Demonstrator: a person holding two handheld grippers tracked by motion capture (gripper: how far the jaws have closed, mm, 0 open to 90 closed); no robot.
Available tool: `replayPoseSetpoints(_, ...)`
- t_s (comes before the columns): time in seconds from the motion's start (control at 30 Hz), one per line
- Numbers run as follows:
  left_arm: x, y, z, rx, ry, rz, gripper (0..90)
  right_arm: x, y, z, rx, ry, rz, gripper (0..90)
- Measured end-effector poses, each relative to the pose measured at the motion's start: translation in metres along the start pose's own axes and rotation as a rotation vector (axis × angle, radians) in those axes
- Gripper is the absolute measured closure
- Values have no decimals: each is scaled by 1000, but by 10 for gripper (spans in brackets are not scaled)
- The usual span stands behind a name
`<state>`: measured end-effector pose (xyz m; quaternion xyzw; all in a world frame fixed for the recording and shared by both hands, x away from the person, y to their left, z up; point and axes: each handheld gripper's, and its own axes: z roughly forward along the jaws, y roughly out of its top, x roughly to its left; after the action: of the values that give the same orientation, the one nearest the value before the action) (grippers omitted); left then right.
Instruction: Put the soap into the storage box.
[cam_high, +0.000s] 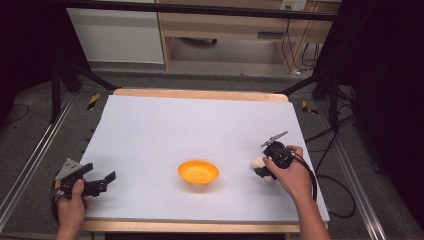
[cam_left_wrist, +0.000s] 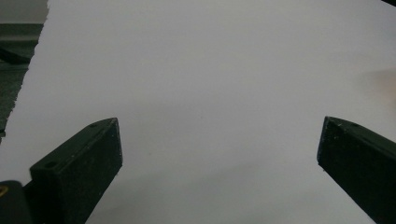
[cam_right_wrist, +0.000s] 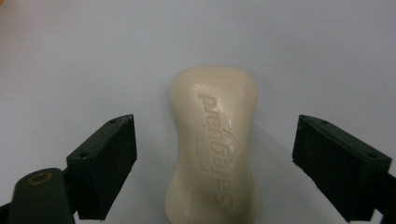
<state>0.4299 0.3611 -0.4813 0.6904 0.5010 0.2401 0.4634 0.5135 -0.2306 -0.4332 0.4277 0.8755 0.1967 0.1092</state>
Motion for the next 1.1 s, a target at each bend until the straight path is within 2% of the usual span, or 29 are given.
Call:
replayPoseSetpoints(0.27,0,0,0,0,0,-2,0,0,4,5,33,-30,20,286)
replayPoseSetpoints(0.33,0,0,0,0,0,-1,0,-1,4,6,46,-22,31,322)
replayPoseSetpoints(0.67,0,0,0,0,1,-1,0,-3,-4,17,95,5,21,465)
replayPoseSetpoints(0.8,0,0,0,1,1,-1,0,-2,-6,18,97,13,25,473)
replayPoseSetpoints(0.93,0,0,0,1,1,-1,0,-2,-8,19,82,-3,-1,471)
replayPoseSetpoints(0.97,0,0,0,1,1,-1,0,-1,-8,18,79,3,17,470)
replayPoseSetpoints(1.1,0,0,0,4,0,2,0,-2,-13,18,52,19,26,468)
